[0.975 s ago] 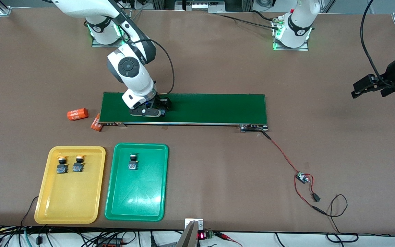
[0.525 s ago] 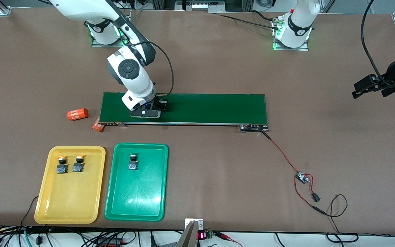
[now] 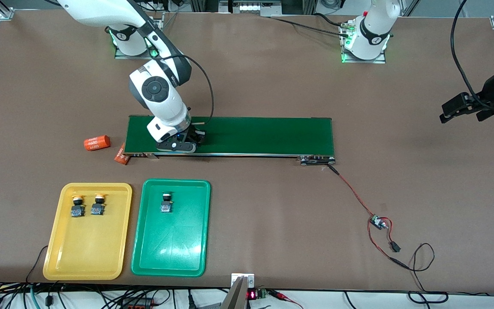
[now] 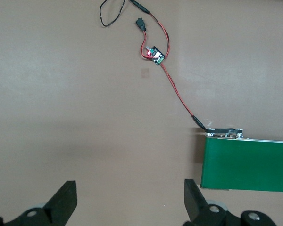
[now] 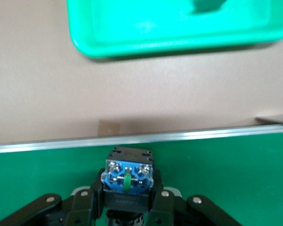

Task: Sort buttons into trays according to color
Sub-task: 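Lift the green-cap button with the right gripper over the green tray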

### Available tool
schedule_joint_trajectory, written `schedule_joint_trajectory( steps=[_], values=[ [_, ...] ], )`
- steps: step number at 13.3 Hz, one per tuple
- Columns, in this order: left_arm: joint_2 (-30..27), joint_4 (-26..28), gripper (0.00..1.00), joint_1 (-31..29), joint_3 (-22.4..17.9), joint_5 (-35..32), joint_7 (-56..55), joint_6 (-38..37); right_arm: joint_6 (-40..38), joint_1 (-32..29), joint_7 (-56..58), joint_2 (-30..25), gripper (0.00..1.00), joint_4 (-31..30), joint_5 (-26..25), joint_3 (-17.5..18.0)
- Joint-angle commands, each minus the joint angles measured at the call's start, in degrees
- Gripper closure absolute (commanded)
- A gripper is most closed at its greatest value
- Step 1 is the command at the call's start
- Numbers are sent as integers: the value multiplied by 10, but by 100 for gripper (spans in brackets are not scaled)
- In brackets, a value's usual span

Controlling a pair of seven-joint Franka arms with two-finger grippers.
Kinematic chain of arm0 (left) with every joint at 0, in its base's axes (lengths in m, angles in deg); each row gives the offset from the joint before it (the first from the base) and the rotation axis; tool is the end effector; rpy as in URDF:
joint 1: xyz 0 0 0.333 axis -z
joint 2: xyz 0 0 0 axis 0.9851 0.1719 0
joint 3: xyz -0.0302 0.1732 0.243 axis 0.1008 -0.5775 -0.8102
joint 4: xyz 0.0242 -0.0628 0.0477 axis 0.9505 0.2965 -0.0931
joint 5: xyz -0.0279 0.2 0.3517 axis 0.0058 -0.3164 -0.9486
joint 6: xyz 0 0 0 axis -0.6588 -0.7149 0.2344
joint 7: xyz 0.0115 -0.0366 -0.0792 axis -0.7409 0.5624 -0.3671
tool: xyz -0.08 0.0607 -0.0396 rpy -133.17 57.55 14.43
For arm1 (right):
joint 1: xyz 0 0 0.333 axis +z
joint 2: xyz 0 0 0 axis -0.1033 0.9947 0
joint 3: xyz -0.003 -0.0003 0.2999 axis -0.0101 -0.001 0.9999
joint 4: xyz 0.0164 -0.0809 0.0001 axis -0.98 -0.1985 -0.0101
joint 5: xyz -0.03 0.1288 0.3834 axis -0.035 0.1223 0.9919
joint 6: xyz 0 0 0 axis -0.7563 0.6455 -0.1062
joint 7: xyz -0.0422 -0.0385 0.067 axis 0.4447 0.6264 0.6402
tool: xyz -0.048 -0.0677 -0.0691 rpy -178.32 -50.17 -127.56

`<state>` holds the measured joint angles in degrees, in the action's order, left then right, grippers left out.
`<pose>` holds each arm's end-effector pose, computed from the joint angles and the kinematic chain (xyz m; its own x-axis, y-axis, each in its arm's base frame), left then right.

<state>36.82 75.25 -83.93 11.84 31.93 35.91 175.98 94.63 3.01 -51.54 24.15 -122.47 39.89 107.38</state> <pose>0.5799 0.0094 0.5803 0.9962 0.0838 0.0247 0.0832 -0.9962 0.0239 0.5236 0.3198 0.2441 0.9935 -0.1053 0.0438 -0.1027 -0.9930 -0.0579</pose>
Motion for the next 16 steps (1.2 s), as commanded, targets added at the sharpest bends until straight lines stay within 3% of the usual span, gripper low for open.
schedule_joint_trajectory(
  steps=[1, 5, 10, 12, 16],
  values=[
    [-9, 6, 0, 1, -5, -6, 8, 5, -72, -2, 4, 0, 99, 71, -10, 3],
    [-9, 5, 0, 1, -5, -6, 8, 5, -76, -12, 95, 8, 99, 120, -10, -22],
    [-9, 5, 0, 1, -5, -6, 8, 5, -117, -11, 162, 80, 99, 226, -2, -56],
    [-9, 6, 0, 1, -5, -6, 8, 5, -165, -10, 194, 112, 99, 285, -1, -59],
    [-9, 6, 0, -2, -5, -6, 8, 5, -163, 1, 202, 167, 99, 346, -4, -60]
  ],
)
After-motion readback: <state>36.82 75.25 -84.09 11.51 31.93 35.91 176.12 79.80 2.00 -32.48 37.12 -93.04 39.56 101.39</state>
